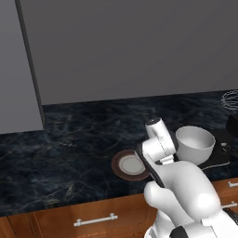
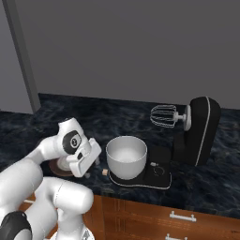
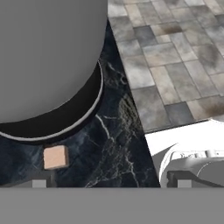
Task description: Add butter and sugar cubes to the stand mixer bowl and then turn on the stand mixer to begin making frosting.
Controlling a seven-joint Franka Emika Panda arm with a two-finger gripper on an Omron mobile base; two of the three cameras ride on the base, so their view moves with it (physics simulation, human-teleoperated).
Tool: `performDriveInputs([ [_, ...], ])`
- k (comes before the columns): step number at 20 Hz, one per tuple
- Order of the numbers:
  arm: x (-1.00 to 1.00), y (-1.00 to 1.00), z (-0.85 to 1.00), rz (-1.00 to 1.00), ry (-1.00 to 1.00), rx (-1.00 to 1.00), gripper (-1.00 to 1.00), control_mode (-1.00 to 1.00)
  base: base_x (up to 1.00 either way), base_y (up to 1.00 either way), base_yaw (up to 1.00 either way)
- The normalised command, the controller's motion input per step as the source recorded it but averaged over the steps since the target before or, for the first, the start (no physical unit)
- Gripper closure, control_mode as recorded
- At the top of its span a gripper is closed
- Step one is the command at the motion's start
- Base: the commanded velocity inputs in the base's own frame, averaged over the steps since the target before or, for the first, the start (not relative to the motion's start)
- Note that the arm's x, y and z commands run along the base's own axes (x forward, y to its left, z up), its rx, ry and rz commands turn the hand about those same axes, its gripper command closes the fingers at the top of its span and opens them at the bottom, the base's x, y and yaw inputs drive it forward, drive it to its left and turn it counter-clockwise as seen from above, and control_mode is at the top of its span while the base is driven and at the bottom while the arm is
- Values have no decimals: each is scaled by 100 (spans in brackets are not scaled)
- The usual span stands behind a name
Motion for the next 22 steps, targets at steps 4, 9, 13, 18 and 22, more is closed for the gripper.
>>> performDriveInputs([
  [4,6,-13,-4,0,-8,-2,-100,-100,0,0,0],
  [9,3,-17,-16,1,-5,0,-100,-100,0,0,0],
  [13,12,-12,-16,3,-3,0,-100,-100,0,0,0],
  [18,16,0,-28,1,0,0,-100,-100,0,0,0],
  [22,13,0,-33,0,0,0,-100,-100,0,0,0],
])
